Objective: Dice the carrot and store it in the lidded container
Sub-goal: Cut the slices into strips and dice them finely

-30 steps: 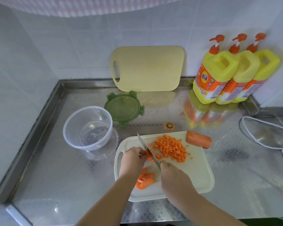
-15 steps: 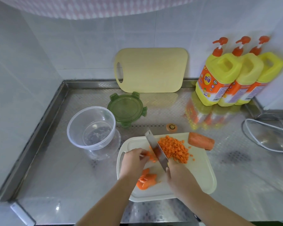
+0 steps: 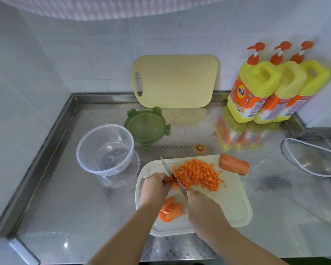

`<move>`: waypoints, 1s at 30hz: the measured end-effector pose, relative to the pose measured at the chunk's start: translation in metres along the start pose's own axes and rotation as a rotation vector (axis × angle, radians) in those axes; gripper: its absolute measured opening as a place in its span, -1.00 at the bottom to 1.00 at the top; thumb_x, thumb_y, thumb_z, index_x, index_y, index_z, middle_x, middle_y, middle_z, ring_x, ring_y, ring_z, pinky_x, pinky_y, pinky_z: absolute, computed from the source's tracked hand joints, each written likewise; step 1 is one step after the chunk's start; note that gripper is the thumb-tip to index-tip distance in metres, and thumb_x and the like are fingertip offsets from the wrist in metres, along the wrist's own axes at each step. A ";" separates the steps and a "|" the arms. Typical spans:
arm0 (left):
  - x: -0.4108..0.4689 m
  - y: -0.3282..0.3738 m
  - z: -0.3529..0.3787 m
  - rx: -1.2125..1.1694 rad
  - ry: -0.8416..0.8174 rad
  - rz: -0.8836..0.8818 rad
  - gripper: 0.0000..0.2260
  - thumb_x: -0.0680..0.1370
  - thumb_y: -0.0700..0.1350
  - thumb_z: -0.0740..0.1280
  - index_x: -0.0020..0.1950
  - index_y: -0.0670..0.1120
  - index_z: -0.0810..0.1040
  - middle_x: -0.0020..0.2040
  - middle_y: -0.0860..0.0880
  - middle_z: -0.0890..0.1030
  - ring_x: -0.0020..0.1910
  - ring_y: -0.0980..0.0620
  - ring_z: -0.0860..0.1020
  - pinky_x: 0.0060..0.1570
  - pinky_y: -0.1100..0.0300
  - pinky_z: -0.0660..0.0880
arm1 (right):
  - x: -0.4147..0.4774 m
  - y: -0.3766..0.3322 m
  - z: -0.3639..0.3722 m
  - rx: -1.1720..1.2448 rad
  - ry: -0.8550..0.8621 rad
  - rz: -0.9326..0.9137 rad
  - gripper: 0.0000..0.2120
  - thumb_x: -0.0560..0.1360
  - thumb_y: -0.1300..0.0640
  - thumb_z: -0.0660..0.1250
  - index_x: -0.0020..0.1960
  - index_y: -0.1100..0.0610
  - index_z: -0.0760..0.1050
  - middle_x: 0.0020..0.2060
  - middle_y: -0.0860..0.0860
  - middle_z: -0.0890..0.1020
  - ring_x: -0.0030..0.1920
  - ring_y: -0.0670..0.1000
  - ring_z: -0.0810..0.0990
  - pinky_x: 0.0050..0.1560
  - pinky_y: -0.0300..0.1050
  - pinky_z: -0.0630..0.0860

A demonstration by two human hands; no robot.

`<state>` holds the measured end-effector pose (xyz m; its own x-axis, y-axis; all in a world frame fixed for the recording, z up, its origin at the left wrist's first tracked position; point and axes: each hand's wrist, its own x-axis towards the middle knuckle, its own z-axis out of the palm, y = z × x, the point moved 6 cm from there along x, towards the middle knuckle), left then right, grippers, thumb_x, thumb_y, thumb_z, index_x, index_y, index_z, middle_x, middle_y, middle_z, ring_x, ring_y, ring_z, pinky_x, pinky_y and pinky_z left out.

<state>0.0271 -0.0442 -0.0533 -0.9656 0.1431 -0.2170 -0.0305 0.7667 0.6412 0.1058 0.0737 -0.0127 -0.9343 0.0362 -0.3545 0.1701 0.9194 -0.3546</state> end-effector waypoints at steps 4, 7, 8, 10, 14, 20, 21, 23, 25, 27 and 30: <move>0.002 -0.002 0.003 -0.008 -0.003 -0.011 -0.87 0.54 -0.15 0.35 0.04 -0.09 0.66 -0.02 0.02 0.66 -0.13 0.12 0.54 -0.13 0.36 0.40 | 0.005 0.002 0.004 0.000 -0.017 0.016 -0.69 0.56 0.32 0.06 0.25 0.10 0.33 -0.12 -0.03 0.42 -0.16 -0.01 0.42 -0.16 -0.20 0.32; 0.003 -0.003 0.003 -0.014 -0.011 -0.014 -0.87 0.54 -0.12 0.36 0.03 -0.09 0.66 -0.03 0.01 0.65 -0.09 0.08 0.56 -0.10 0.32 0.43 | 0.009 0.003 0.009 0.001 -0.049 0.039 -0.71 0.57 0.32 0.06 0.22 0.11 0.36 -0.13 -0.04 0.42 -0.14 -0.03 0.44 -0.14 -0.22 0.35; 0.003 -0.002 0.003 -0.013 -0.015 -0.014 -0.87 0.54 -0.12 0.36 0.03 -0.09 0.66 -0.03 0.01 0.65 -0.09 0.08 0.57 -0.11 0.33 0.42 | 0.010 0.004 0.010 0.001 -0.059 0.049 -0.73 0.57 0.31 0.06 0.21 0.11 0.37 -0.11 -0.02 0.46 -0.11 -0.02 0.48 -0.13 -0.23 0.36; 0.003 -0.001 0.001 -0.012 -0.018 -0.008 -0.87 0.55 -0.13 0.35 0.04 -0.08 0.66 -0.02 0.02 0.65 -0.09 0.09 0.56 -0.14 0.37 0.39 | 0.012 0.007 0.012 0.006 -0.077 0.066 -0.77 0.58 0.28 0.07 0.17 0.10 0.38 -0.06 -0.01 0.52 -0.02 0.00 0.54 -0.13 -0.23 0.37; 0.000 0.000 -0.002 -0.018 -0.022 0.025 -0.88 0.53 -0.14 0.35 0.00 -0.04 0.67 -0.06 0.09 0.66 -0.18 0.20 0.49 -0.23 0.52 0.32 | 0.013 0.015 0.009 0.084 -0.047 0.057 -0.91 0.62 0.15 0.03 0.01 0.04 0.30 -0.31 -0.13 0.33 -0.14 -0.04 0.48 -0.17 -0.26 0.34; -0.003 -0.003 -0.006 -0.057 -0.007 0.034 -0.85 0.52 -0.20 0.34 0.00 -0.06 0.69 -0.05 0.10 0.67 -0.11 0.19 0.53 -0.13 0.48 0.34 | 0.003 0.001 -0.001 0.036 0.025 -0.026 -0.83 0.61 0.17 0.06 0.14 0.08 0.37 -0.15 -0.06 0.45 -0.10 -0.02 0.52 -0.13 -0.21 0.41; -0.004 -0.002 -0.006 -0.061 -0.007 0.036 -0.85 0.52 -0.20 0.34 0.00 -0.07 0.69 -0.06 0.09 0.67 -0.09 0.17 0.55 -0.13 0.48 0.34 | 0.002 -0.002 -0.002 0.029 0.019 -0.031 -0.83 0.61 0.19 0.06 0.14 0.08 0.37 -0.15 -0.06 0.44 -0.08 -0.01 0.53 -0.14 -0.20 0.39; -0.003 -0.002 -0.005 -0.054 -0.002 0.040 -0.86 0.51 -0.21 0.35 -0.01 -0.08 0.68 -0.05 0.07 0.68 -0.08 0.15 0.57 -0.15 0.49 0.34 | 0.002 -0.004 -0.002 0.013 0.020 -0.032 -0.82 0.60 0.22 0.05 0.14 0.10 0.37 -0.16 -0.07 0.39 -0.14 -0.02 0.47 -0.16 -0.21 0.35; -0.003 -0.002 -0.005 -0.037 0.013 0.047 -0.86 0.51 -0.21 0.35 0.00 -0.08 0.68 -0.05 0.07 0.68 -0.12 0.17 0.54 -0.19 0.52 0.32 | 0.002 -0.005 -0.003 0.006 0.029 -0.032 -0.81 0.60 0.24 0.06 0.14 0.10 0.37 -0.17 -0.08 0.38 -0.17 -0.05 0.41 -0.17 -0.22 0.33; -0.003 -0.001 -0.005 -0.020 0.022 0.055 -0.86 0.51 -0.21 0.34 0.00 -0.08 0.68 -0.05 0.06 0.68 -0.11 0.15 0.56 -0.20 0.50 0.32 | 0.003 -0.006 -0.002 -0.009 0.028 -0.034 -0.81 0.59 0.25 0.06 0.15 0.11 0.37 -0.17 -0.08 0.38 -0.18 -0.05 0.40 -0.18 -0.22 0.32; -0.003 -0.001 -0.004 0.015 0.021 0.048 -0.86 0.52 -0.20 0.33 -0.01 -0.09 0.68 -0.07 0.04 0.68 -0.07 0.06 0.60 -0.14 0.36 0.39 | 0.004 -0.007 0.000 -0.026 0.012 -0.036 -0.79 0.59 0.26 0.07 0.18 0.12 0.36 -0.16 -0.06 0.38 -0.18 -0.04 0.39 -0.18 -0.21 0.32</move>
<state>0.0288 -0.0480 -0.0500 -0.9712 0.1665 -0.1705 0.0196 0.7688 0.6392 0.1004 0.0674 -0.0117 -0.9433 0.0073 -0.3318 0.1283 0.9301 -0.3442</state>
